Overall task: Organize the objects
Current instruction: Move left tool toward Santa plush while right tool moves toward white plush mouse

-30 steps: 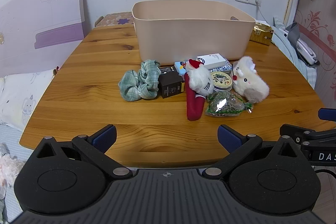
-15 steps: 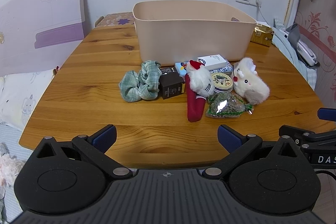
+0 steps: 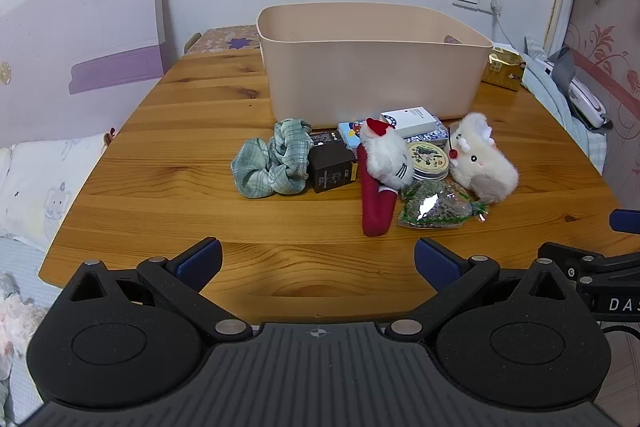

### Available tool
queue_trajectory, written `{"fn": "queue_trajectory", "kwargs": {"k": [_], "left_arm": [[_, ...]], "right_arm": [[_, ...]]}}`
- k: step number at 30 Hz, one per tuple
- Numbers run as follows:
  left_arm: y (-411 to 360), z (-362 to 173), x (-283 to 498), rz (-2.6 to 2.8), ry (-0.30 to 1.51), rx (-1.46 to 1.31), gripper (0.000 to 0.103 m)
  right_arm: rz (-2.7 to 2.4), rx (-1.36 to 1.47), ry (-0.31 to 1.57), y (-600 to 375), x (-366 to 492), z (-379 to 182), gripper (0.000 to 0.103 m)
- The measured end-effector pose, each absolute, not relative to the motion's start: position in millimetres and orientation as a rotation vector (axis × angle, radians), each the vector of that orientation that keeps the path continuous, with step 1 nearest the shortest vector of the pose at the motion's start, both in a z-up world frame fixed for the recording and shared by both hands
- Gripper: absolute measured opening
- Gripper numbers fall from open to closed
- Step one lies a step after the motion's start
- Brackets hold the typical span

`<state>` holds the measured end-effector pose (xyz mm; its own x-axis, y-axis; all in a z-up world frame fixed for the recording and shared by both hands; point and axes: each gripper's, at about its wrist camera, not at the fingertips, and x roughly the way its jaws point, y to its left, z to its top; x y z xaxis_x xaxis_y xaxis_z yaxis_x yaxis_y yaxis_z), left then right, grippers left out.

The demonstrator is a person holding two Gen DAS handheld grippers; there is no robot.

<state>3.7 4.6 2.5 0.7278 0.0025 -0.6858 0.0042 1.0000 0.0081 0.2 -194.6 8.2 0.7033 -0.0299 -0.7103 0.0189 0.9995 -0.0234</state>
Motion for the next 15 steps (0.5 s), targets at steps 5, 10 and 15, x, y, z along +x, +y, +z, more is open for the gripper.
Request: {"fn": "queue_trajectory", "kwargs": {"k": [5,10,15], "left_arm": [[5.0,1.9,4.5,0.0,0.752,0.011,0.103],[6.6,1.1,10.3,0.0,0.744,0.014,0.103],[5.4,-3.8,18.5,0.005,0.746,0.017,0.103]], "right_arm": [[-0.03,0.008,0.777,-199.7,3.0,8.0,0.103],[-0.039,0.014,0.775,-202.8,5.9,6.3,0.103],[-0.043,-0.003,0.767,-204.3,10.0,3.5,0.103]]}}
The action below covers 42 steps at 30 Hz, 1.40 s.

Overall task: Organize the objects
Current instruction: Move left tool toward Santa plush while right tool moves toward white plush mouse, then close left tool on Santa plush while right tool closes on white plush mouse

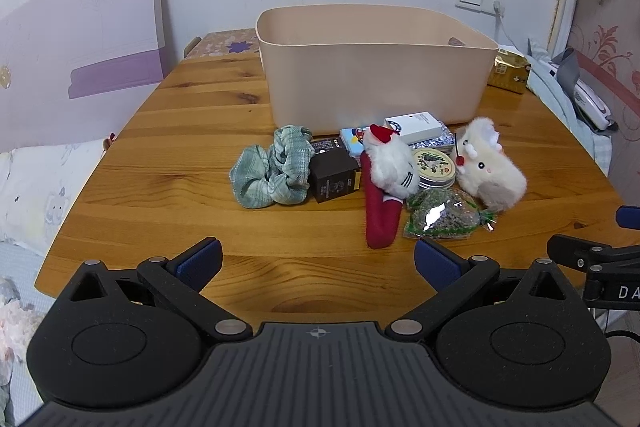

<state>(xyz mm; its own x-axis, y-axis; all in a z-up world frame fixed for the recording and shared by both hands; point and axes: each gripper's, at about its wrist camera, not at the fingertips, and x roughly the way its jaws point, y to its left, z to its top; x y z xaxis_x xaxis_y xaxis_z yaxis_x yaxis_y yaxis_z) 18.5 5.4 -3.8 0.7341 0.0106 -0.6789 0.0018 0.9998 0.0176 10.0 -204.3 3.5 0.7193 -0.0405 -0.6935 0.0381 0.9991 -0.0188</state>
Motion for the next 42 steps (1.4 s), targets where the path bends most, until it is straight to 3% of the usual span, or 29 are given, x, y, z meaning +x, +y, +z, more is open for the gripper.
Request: {"fn": "queue_trajectory", "kwargs": {"k": [20,42], "left_arm": [[-8.6,-28.7,64.6,-0.004,0.75,0.026,0.103],[-17.4,-54.2,126.2,-0.082,0.796,-0.048,0.103]], "right_arm": [[-0.051,-0.106,0.781,-211.3,45.2,-15.0,0.103],[0.002,0.001,0.801,-234.0,115.7,-27.9,0.086]]}}
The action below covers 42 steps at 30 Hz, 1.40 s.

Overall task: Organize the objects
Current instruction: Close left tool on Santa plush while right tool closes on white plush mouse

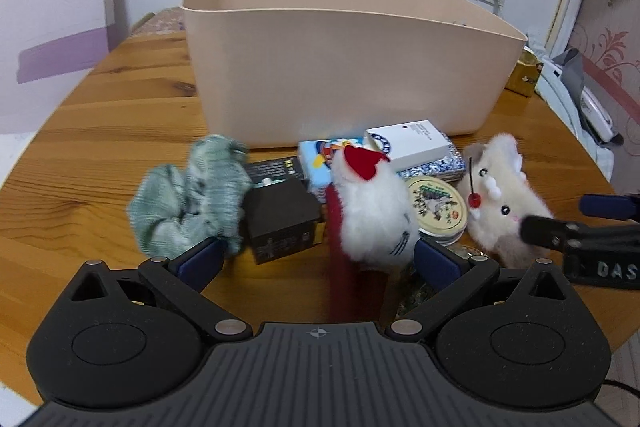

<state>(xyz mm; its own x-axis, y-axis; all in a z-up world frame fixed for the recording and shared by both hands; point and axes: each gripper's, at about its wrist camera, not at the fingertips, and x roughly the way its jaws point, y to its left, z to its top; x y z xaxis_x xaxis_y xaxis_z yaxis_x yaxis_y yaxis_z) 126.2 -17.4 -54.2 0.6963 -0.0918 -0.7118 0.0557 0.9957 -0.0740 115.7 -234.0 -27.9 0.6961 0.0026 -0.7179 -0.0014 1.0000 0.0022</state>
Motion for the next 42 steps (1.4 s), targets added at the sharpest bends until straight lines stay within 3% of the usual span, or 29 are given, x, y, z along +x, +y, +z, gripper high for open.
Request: {"fn": "queue_trajectory", "kwargs": {"k": [4,11,14,18,20,25,36,37,38,42], "left_arm": [[-24.8,-56.2,135.0,-0.088,0.811,-0.027,0.091],[-28.0,-57.0,141.3,-0.096,0.824,-0.045,0.086],[-29.6,-55.3,140.2,-0.105,0.83,-0.043,0.08],[-29.0,-53.9,134.5,-0.129,0.836,-0.048,0.069],[-28.5,-53.3,131.7,-0.144,0.837,-0.054,0.054],[-29.8,-53.2,127.4,-0.157,0.835,-0.04,0.05],[-26.0,-49.6,116.7,-0.213,0.822,-0.07,0.032],[-25.7,-48.8,116.0,-0.219,0.819,-0.076,0.027],[-26.4,-47.9,115.7,-0.229,0.818,-0.08,0.009],[-28.5,-45.9,115.2,-0.242,0.814,-0.086,0.009]], "right_arm": [[0.031,0.043,0.833,-237.3,131.2,-31.5,0.078],[0.071,0.03,0.845,-231.3,142.1,-36.8,0.073],[0.084,0.04,0.841,-230.9,142.3,-37.6,0.062],[0.096,0.042,0.834,-230.3,140.6,-37.4,0.041],[0.096,0.03,0.828,-227.7,138.7,-36.8,0.029],[0.106,0.021,0.819,-223.9,135.0,-35.3,0.014],[0.107,0.039,0.788,-229.7,120.0,-27.7,0.008],[0.107,0.04,0.784,-230.2,118.8,-26.7,0.007],[0.108,0.041,0.78,-230.5,117.8,-25.5,0.007],[0.109,0.046,0.766,-231.5,113.9,-20.4,0.007]]}}
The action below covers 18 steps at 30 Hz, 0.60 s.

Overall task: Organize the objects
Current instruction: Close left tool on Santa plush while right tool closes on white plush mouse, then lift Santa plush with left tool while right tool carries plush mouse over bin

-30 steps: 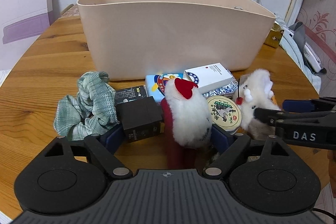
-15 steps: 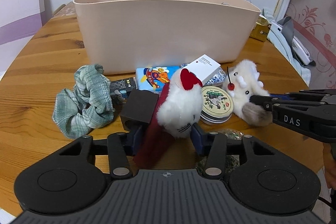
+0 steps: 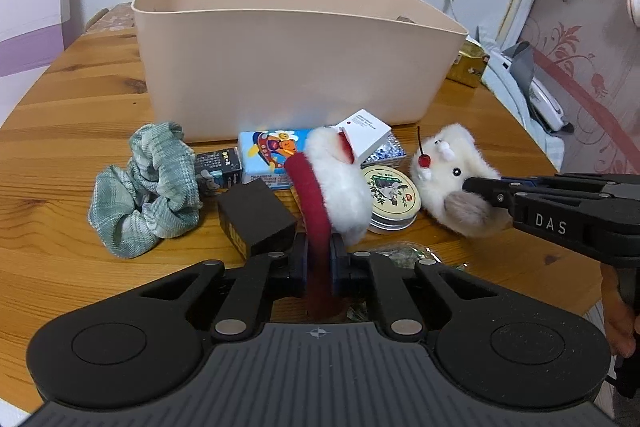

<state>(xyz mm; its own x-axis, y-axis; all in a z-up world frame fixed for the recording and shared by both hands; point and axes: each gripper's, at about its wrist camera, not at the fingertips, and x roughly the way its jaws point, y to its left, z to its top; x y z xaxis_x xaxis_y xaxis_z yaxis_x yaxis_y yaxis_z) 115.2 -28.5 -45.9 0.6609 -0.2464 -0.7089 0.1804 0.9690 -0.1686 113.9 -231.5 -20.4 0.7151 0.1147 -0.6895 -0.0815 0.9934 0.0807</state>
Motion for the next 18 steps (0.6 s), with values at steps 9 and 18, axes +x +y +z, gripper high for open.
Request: {"fn": "queue_trajectory", "kwargs": {"k": [9,18], "left_arm": [[-29.9,-36.9,109.1,-0.245,0.784,-0.077,0.009],[-27.1,10.0,105.6,-0.236,0.658,-0.052,0.009]], "right_arm": [[0.097,0.066,0.741,-236.1,107.7,-11.6,0.007],[0.099,0.076,0.647,-241.8,104.4,25.0,0.007]]}}
